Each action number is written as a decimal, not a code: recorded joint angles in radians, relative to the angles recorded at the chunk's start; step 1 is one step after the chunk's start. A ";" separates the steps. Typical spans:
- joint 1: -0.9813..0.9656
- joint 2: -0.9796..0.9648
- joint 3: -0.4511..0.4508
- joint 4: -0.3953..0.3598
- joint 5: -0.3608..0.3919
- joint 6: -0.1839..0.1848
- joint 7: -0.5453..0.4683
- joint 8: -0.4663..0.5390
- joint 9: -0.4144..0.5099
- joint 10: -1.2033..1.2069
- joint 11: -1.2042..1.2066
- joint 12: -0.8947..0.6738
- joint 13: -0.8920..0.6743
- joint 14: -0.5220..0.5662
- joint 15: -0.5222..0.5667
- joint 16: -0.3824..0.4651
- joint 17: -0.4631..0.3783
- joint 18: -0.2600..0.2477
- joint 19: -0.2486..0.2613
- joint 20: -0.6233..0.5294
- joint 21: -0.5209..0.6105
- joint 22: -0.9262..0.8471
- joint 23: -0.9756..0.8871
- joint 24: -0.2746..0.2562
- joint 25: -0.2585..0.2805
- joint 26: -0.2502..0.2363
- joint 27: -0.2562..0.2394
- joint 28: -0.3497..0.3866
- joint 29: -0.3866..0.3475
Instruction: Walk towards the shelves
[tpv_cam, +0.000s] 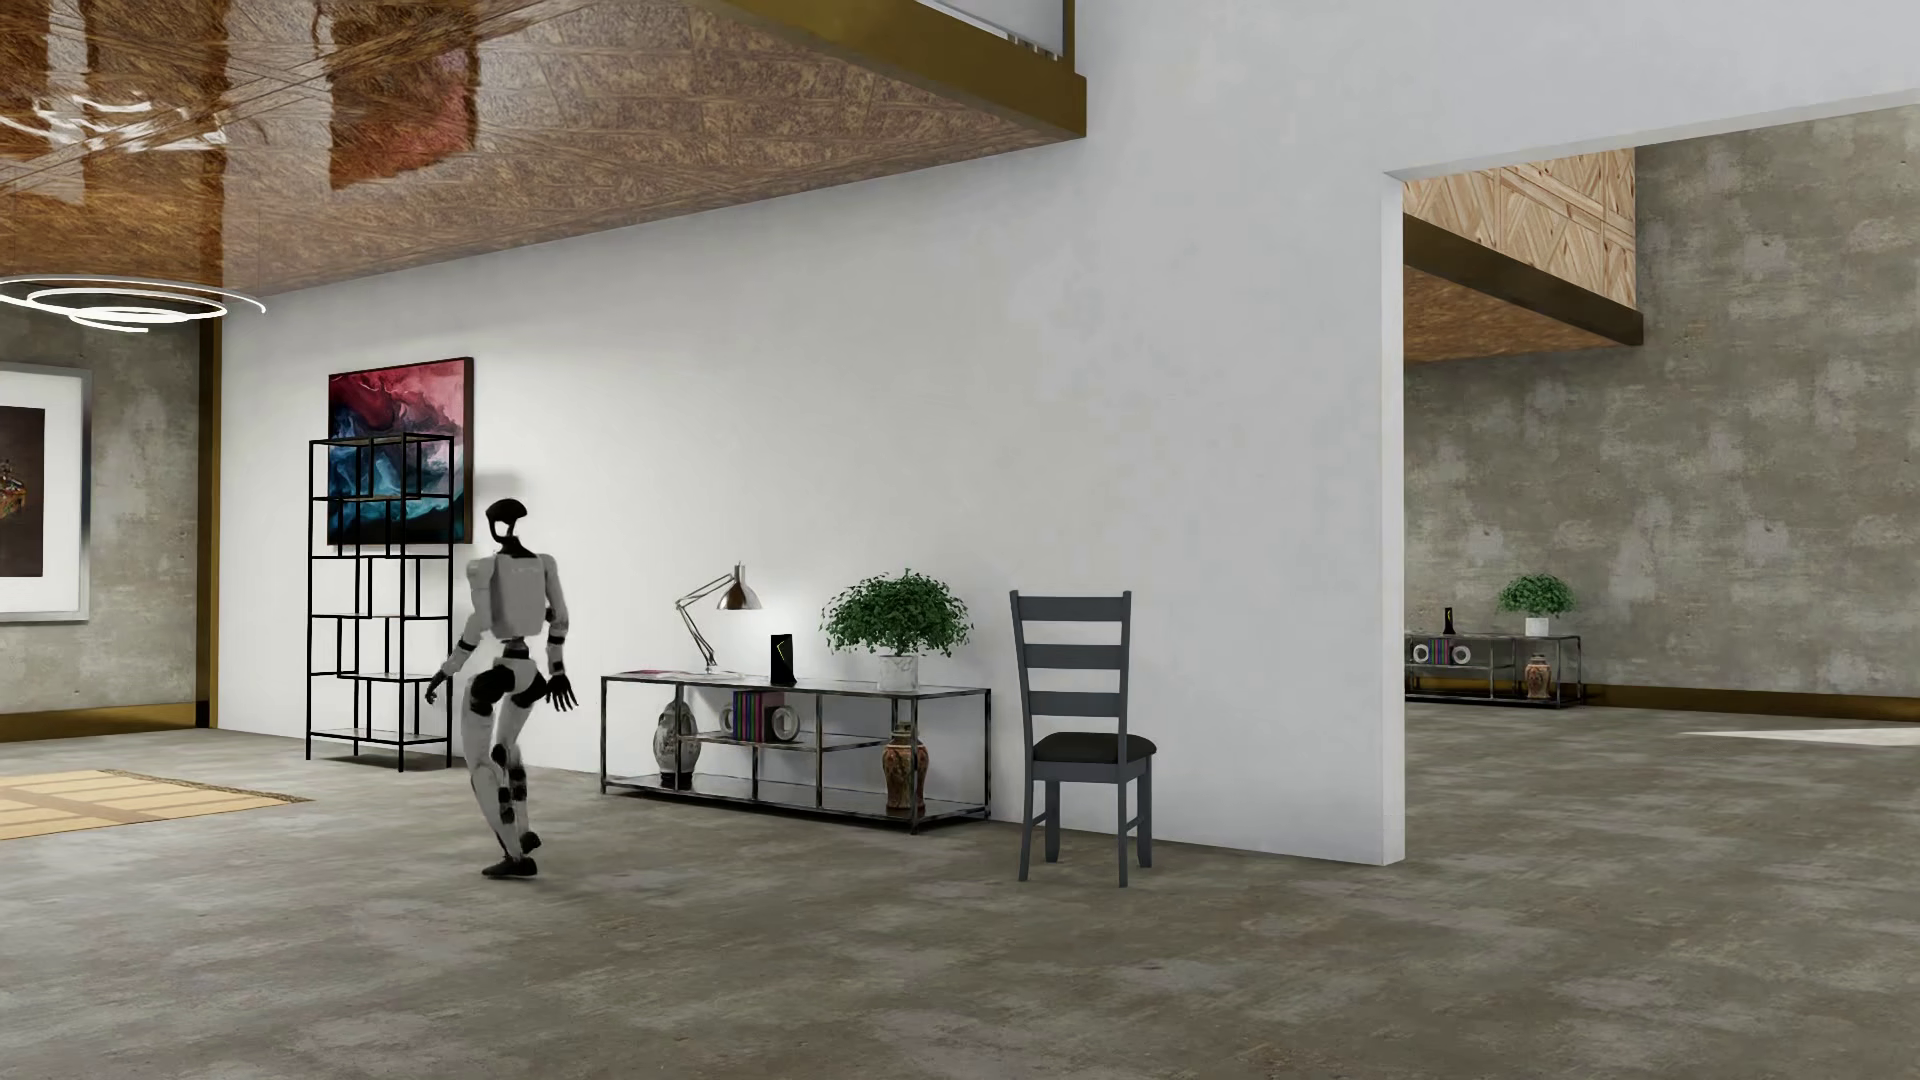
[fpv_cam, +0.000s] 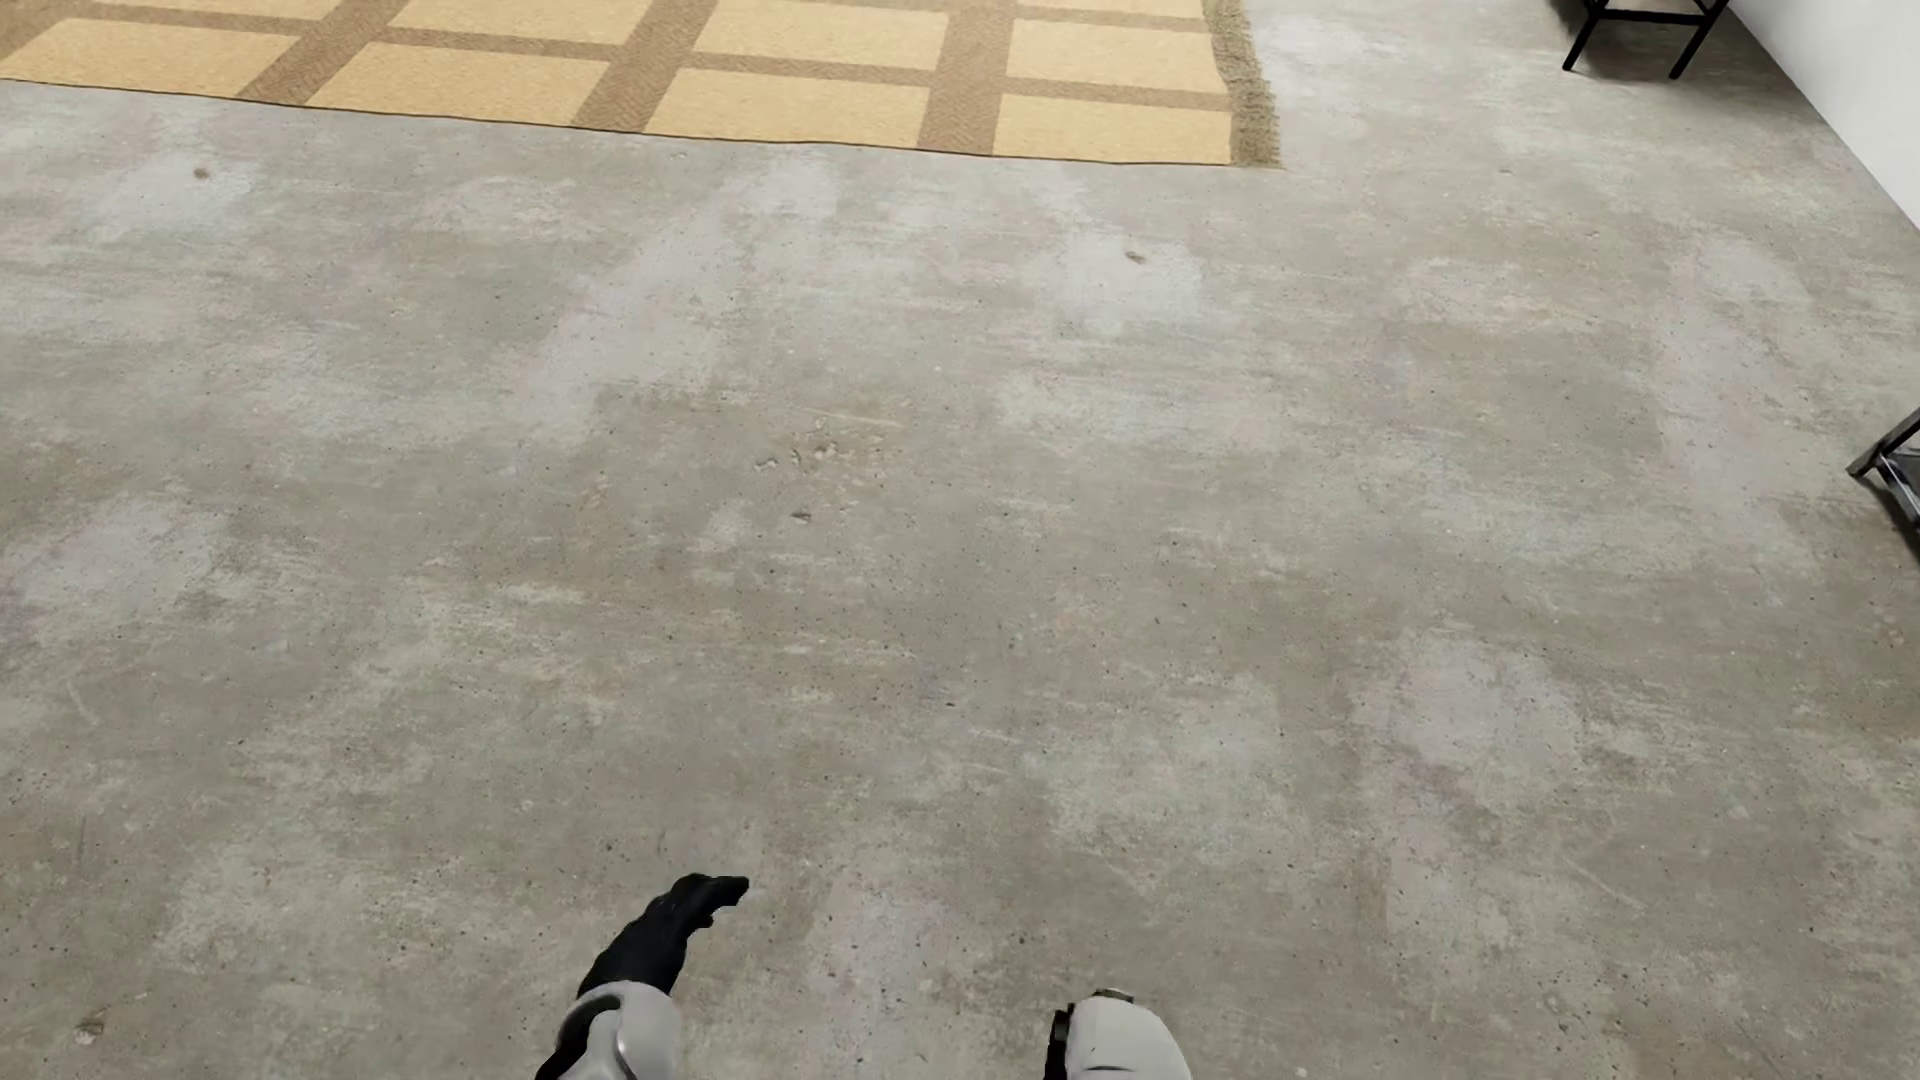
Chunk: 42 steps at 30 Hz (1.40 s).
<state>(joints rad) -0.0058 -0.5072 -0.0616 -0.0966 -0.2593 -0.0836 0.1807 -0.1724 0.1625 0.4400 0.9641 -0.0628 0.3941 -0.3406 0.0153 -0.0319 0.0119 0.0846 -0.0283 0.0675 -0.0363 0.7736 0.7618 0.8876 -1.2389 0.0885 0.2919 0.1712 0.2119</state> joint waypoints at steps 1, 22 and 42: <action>0.050 -0.005 -0.010 -0.010 -0.004 -0.003 -0.012 -0.046 -0.002 -0.030 -0.225 -0.048 0.015 -0.021 0.023 0.011 0.013 -0.010 -0.020 -0.019 -0.015 -0.029 -0.001 -0.008 -0.004 -0.030 -0.016 0.027 0.017; -0.492 0.604 0.094 0.315 0.387 0.155 -0.059 0.065 0.007 -0.016 -0.666 0.463 -0.505 0.337 -0.296 0.040 -0.033 -0.065 -0.018 0.146 0.057 -0.055 -0.094 -0.179 -0.004 0.194 -0.109 0.061 -0.188; 0.089 0.066 -0.027 0.005 0.129 -0.023 0.016 -0.180 0.005 -0.077 -0.571 -0.220 -0.115 -0.018 0.051 0.115 -0.049 -0.009 0.005 -0.099 -0.009 -0.126 -0.022 -0.028 -0.071 0.066 0.020 0.039 -0.035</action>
<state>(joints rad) 0.0830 -0.4410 -0.0885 -0.0915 -0.1299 -0.1063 0.1967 -0.3520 0.1674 0.3634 0.3933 -0.2827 0.2791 -0.3583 0.0661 0.0832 -0.0370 0.0755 -0.0231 -0.0317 -0.0457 0.6475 0.7401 0.8593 -1.3102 0.1550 0.3121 0.2101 0.1765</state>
